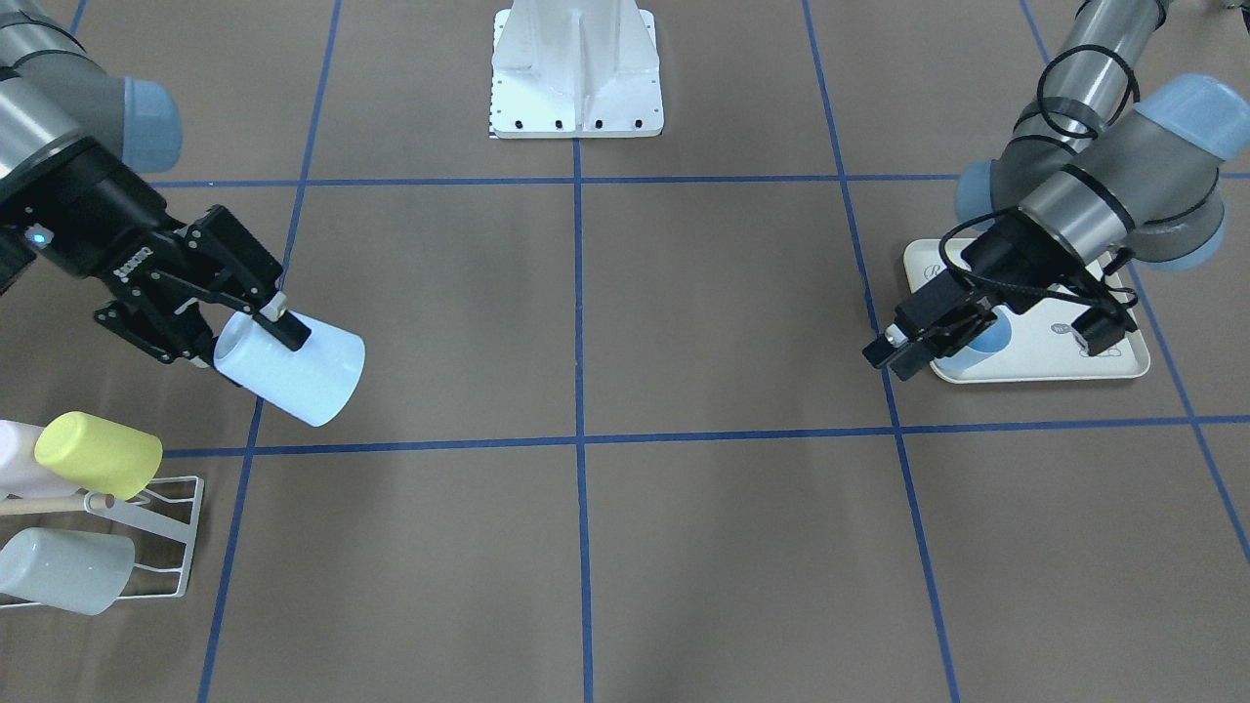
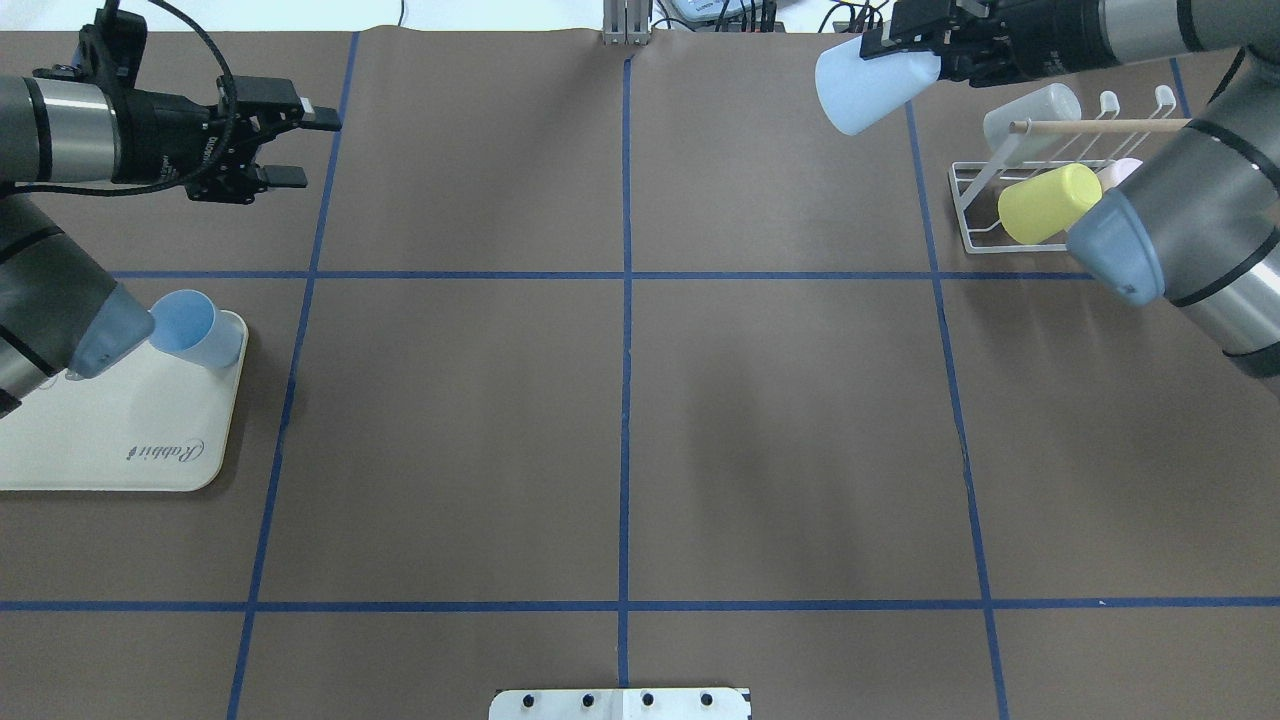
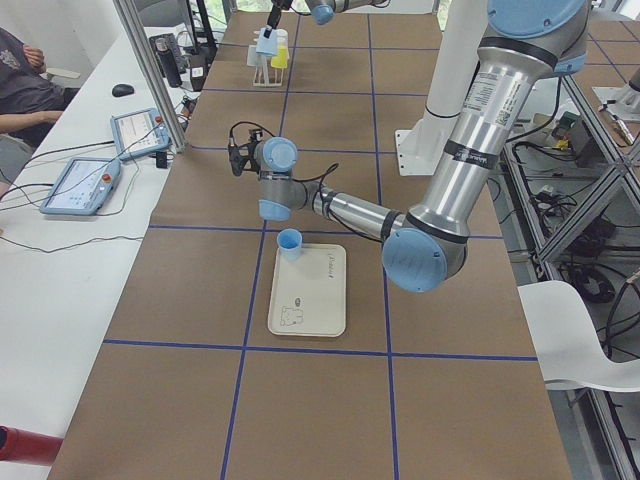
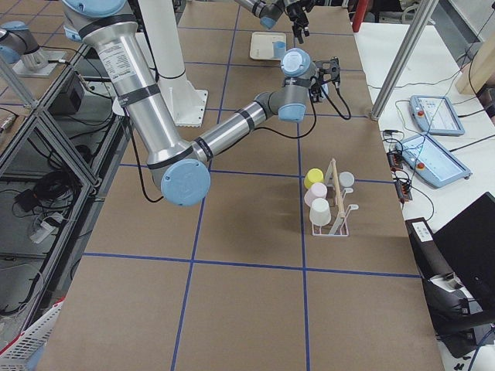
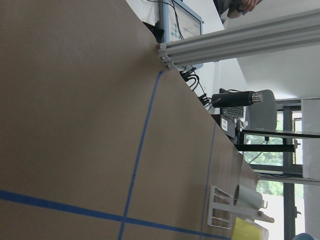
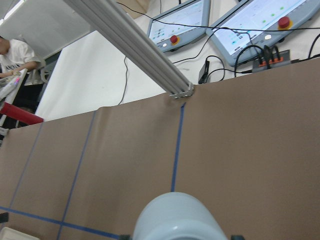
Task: Transfer IKEA cup to right arm and place on rack
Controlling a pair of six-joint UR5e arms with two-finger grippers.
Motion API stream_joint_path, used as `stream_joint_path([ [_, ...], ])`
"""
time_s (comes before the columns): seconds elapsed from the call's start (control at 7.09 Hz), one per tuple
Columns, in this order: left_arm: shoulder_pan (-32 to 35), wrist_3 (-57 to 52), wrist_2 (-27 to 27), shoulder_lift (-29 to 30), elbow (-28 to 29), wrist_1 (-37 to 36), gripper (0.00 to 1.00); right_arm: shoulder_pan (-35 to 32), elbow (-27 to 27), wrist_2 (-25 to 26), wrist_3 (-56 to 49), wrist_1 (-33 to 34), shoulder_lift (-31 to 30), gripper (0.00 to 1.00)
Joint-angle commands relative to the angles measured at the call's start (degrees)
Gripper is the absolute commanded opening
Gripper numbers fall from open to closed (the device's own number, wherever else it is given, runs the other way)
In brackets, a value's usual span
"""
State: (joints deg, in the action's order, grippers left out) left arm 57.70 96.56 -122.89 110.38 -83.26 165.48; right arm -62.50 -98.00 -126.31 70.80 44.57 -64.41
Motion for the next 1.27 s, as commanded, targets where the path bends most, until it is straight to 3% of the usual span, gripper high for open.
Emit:
stream_joint_path([
  [0.0,1.9,-15.0,-1.5,-1.1,-0.8,-13.1,1.00,-4.5,0.2,-1.7,-15.6,16.0,0.5,0.12],
  [0.28,4.4,-28.0,-1.4,-3.1,-5.8,-27.5,1.00,-8.1,0.6,-1.4,-29.1,27.5,0.8,0.11],
  [0.56,5.1,-41.1,-0.3,-5.0,-15.5,-51.0,1.00,-10.4,6.6,-3.0,-33.6,29.7,2.4,0.11],
  [0.85,4.3,-43.3,0.3,-11.8,-16.1,-52.6,1.00,-13.1,13.0,-4.9,-39.9,29.6,3.5,0.11],
  [1.13,3.7,-43.3,0.1,-11.9,-15.5,-52.8,1.00,-15.4,17.6,-6.1,-45.5,29.7,3.5,0.11],
])
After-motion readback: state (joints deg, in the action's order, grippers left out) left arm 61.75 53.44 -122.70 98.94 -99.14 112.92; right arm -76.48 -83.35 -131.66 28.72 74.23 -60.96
